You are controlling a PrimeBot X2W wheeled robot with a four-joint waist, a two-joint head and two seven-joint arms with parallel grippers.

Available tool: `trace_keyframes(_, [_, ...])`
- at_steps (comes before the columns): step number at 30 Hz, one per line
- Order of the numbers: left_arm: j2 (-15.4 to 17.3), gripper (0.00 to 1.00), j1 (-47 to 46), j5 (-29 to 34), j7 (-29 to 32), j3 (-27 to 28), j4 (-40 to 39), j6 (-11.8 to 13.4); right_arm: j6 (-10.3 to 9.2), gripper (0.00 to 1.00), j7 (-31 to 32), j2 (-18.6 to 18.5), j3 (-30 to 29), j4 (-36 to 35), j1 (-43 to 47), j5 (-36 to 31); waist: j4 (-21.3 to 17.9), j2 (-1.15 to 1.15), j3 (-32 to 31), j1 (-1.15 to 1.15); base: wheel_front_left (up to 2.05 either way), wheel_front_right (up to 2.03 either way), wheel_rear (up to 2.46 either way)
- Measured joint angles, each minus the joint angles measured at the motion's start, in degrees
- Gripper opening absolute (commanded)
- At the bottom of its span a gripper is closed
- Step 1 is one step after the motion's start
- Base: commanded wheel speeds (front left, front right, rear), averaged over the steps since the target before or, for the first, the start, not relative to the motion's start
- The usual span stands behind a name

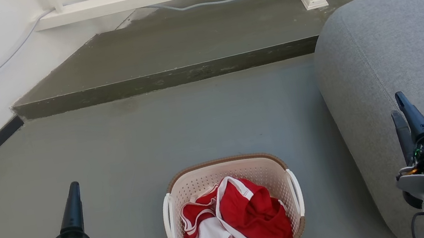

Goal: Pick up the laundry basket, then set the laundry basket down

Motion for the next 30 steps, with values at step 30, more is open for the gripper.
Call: trace_keyframes(30, [1.76,1.0,-0.31,32.29,-5.89,-5.26,-3.89,1.4,0.05,1.0,-7.01,-7.26,10.88,-1.47,-1.43,-22.02,-0.95,0.0,0.06,0.0,0.0,0.0,0.0])
